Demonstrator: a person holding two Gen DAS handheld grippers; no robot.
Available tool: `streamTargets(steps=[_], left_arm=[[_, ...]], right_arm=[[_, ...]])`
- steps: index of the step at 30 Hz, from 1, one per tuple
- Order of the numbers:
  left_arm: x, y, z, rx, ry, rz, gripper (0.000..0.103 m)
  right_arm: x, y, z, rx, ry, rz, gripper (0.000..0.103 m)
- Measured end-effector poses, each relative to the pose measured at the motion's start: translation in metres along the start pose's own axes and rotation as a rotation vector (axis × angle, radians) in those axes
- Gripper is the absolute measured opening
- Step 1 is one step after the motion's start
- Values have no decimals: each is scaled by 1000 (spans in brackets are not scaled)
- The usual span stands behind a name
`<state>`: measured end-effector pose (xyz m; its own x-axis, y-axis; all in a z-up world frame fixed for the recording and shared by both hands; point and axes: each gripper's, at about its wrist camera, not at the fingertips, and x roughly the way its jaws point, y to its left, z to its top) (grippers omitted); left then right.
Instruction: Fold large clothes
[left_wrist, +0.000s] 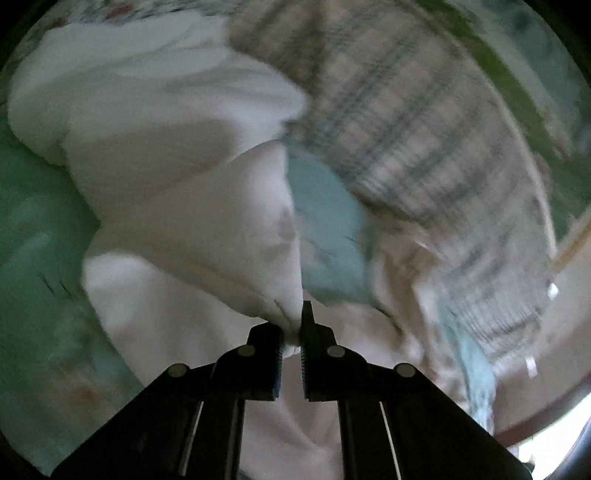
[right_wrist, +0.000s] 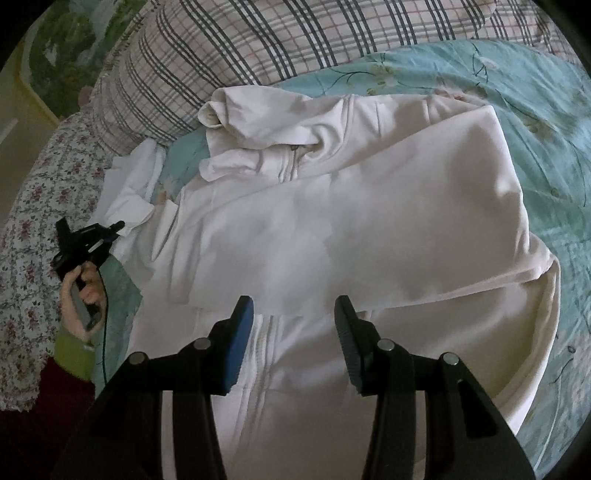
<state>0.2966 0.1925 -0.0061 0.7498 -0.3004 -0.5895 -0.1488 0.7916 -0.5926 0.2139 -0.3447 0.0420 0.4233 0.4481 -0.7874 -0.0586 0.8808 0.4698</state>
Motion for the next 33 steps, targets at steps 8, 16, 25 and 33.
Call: streamTargets(steps=[8, 16, 25, 33], left_arm=[[-3, -118, -88, 121, 126, -312, 6], [51, -198, -188, 201, 332, -427, 6], [94, -190, -244, 223, 548, -355, 14], [18, -130, -214, 259, 457, -268, 37]], right_arm=[[-22, -13, -6, 37, -43, -22, 47], [-48, -41, -10, 111, -102, -78, 47], [-43, -49, -3, 135, -89, -88, 47], [-2, -34, 21, 119, -9, -22, 55]])
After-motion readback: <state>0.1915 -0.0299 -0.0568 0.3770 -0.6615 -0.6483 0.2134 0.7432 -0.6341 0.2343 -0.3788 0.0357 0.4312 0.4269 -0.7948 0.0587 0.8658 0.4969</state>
